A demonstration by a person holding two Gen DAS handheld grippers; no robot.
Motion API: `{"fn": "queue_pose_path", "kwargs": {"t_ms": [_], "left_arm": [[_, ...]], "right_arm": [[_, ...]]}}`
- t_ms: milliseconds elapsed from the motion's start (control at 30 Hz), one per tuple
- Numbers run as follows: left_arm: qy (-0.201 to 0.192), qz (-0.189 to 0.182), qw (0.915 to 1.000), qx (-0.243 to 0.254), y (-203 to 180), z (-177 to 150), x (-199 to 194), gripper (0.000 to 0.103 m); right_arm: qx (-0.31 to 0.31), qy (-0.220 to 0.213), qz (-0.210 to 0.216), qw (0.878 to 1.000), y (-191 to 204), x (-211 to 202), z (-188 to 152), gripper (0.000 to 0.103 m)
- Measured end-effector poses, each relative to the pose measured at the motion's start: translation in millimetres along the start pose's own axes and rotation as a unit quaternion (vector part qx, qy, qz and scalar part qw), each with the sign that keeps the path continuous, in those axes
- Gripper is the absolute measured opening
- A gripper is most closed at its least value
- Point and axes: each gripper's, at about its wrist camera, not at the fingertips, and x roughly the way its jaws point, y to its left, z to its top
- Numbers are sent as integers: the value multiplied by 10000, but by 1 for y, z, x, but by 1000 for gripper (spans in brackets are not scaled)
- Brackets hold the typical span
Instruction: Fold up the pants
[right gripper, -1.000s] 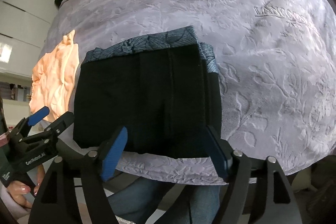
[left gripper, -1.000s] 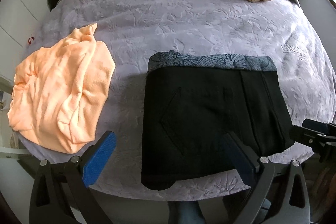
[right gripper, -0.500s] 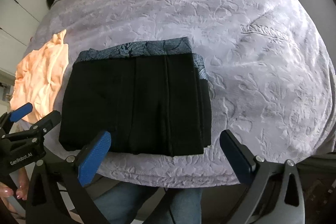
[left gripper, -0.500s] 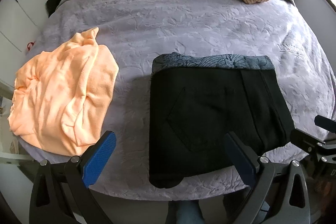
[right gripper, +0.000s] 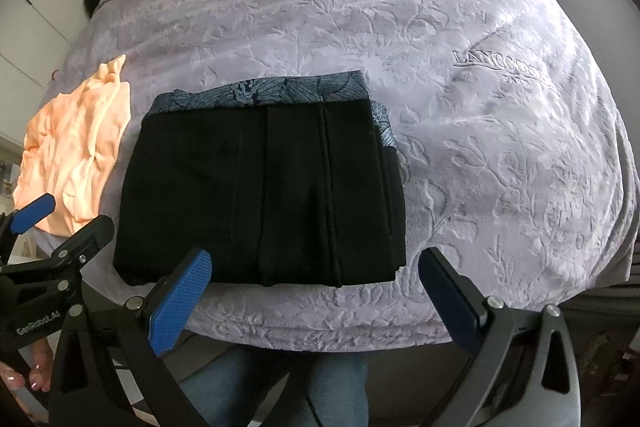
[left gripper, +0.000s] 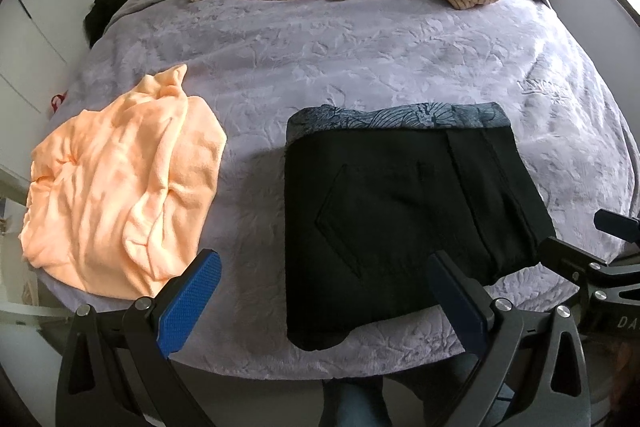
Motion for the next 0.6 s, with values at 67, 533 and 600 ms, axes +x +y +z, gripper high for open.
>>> {"fn": "queue_pose_path", "kwargs": {"t_ms": [67, 533, 600], "left_arm": [[23, 35, 10000, -18, -2, 0, 1, 103], [195, 370, 9987, -300, -31, -7, 2, 103], [204, 426, 9985, -286, -36, -7, 0, 103]], "right_arm": [[-6, 36, 7, 10000, -1, 2, 1, 103], [-388, 266, 98, 9988, -20, 10, 11, 103], [-443, 299, 119, 9985, -23, 11, 11, 103]]}}
